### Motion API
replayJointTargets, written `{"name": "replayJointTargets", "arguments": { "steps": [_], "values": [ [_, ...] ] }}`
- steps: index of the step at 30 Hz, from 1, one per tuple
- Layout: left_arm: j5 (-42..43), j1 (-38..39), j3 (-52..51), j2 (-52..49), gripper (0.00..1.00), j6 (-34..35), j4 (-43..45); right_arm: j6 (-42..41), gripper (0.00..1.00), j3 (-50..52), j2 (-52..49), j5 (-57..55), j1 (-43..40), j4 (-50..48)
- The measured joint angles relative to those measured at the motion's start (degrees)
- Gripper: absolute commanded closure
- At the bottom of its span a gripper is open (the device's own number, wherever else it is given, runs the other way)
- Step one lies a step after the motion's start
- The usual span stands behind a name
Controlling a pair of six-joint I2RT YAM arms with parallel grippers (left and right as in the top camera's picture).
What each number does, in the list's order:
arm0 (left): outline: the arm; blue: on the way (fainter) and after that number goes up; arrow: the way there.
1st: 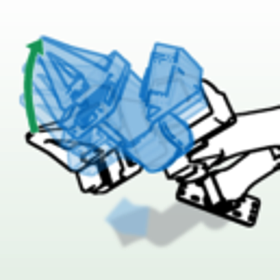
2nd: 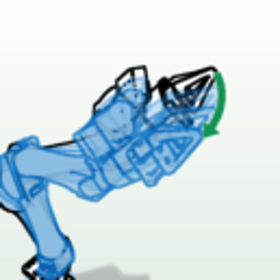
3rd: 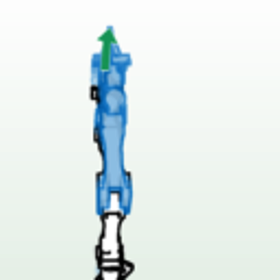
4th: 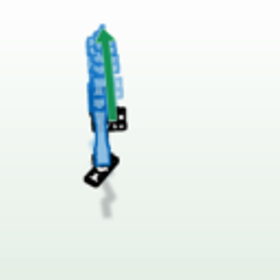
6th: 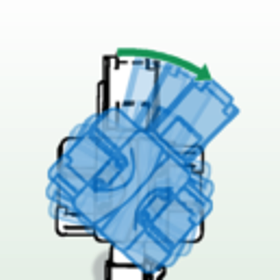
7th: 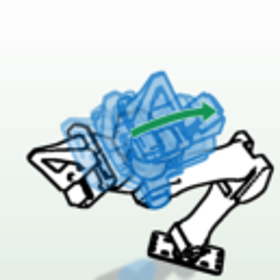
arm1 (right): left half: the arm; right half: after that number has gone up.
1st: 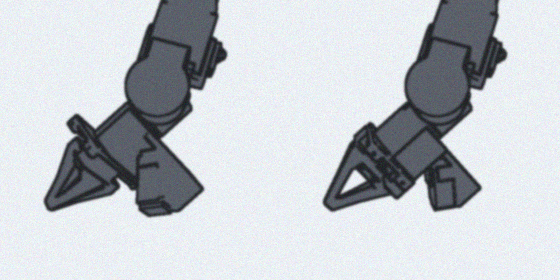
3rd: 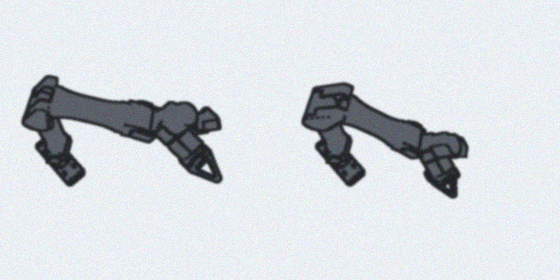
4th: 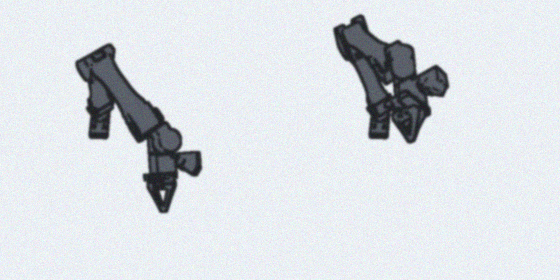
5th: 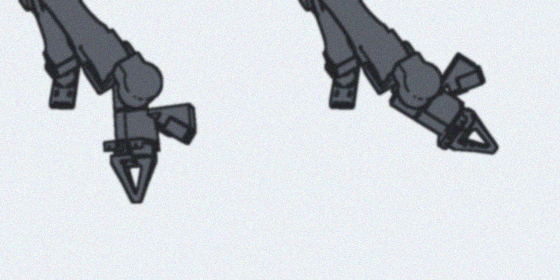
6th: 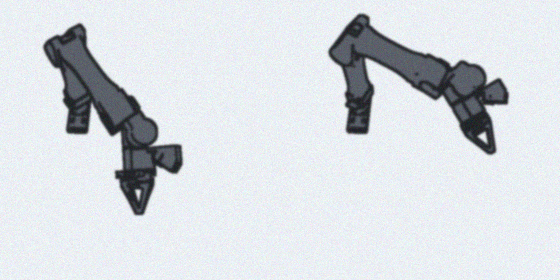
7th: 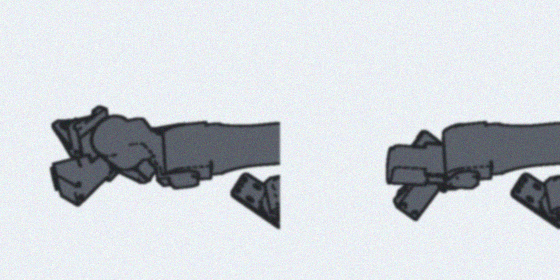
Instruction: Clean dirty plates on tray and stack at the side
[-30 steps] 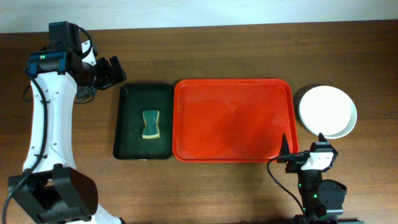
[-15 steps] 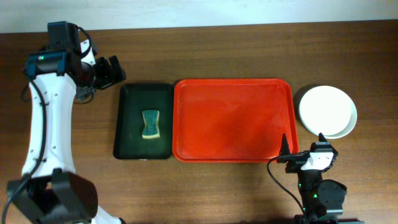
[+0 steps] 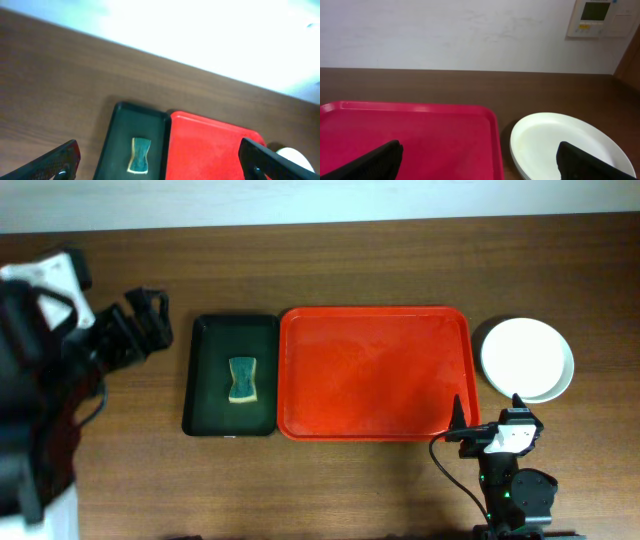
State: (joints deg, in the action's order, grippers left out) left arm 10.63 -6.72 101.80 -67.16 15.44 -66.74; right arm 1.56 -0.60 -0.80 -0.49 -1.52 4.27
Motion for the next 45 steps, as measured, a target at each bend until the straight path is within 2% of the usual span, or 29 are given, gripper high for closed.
{"name": "replayJointTargets", "arguments": {
  "steps": [7,17,21,29,37,41,45],
  "values": [
    [-6.01,0.98,-4.61,14.43,0.01,0.00,-3.43,-0.04,0.01,-0.02,0.00,0.00,0.00,0.00],
    [-13.31,3.08,-22.25,42.84,0.01,0.00,-3.37,-0.04,0.01,-0.02,0.00,0.07,0.00,0.02],
    [-14.86,3.08,-31.95,52.37,0.01,0.00,2.78,0.00,0.01,-0.02,0.00,0.17,0.00,0.02],
    [-15.56,3.08,-51.47,65.66,0.01,0.22,33.38,0.00,0.01,-0.02,0.00,0.17,0.00,0.02],
    [-11.98,3.23,-73.00,66.49,0.01,0.22,73.90,-0.02,0.01,-0.02,0.00,0.17,0.00,0.02],
    [-10.16,3.30,-82.95,66.49,0.01,0.22,86.71,-0.04,0.02,-0.02,0.00,0.17,0.00,0.02],
    [-9.53,3.30,-90.29,66.47,0.01,0.22,89.61,-0.02,0.01,-0.02,0.00,0.17,0.00,0.02]
  ]
}}
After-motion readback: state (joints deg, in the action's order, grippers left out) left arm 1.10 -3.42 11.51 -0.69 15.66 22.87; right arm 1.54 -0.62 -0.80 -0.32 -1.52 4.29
